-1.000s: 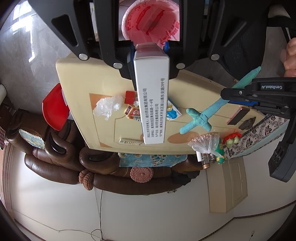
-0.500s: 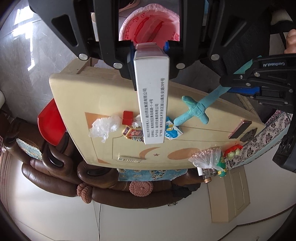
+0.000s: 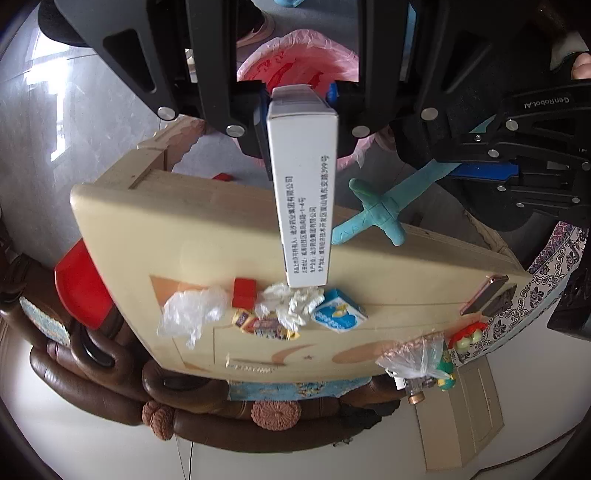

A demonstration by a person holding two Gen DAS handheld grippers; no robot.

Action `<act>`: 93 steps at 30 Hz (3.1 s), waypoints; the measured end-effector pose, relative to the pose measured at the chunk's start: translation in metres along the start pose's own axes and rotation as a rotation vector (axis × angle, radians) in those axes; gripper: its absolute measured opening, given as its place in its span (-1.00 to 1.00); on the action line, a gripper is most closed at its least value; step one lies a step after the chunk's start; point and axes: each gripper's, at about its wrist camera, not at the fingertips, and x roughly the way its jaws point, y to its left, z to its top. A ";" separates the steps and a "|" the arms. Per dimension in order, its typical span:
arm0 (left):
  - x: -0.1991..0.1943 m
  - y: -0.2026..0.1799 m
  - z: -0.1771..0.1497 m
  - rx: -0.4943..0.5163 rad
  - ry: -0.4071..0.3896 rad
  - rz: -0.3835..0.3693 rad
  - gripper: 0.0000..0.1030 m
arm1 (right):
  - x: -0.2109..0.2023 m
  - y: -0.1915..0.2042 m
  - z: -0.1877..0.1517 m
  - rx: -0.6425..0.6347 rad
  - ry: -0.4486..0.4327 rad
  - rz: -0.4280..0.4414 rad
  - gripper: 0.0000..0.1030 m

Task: Collect trash
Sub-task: 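Lift white box with right tool while left tool carries sword toward pink bin, then open right tool over pink bin while left tool releases sword into it, then move right tool toward clear plastic bag while left tool approaches blue medicine box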

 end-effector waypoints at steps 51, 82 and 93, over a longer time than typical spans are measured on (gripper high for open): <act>0.199 0.037 -0.001 -0.134 0.400 0.005 -0.10 | 0.219 -0.035 -0.096 0.126 0.554 0.040 0.12; -0.080 0.071 0.140 -0.221 -0.019 0.059 0.17 | -0.031 -0.081 0.123 0.171 -0.037 0.106 0.20; -0.078 0.079 0.189 -0.304 0.028 0.029 0.20 | -0.027 -0.113 0.175 0.229 -0.035 0.120 0.20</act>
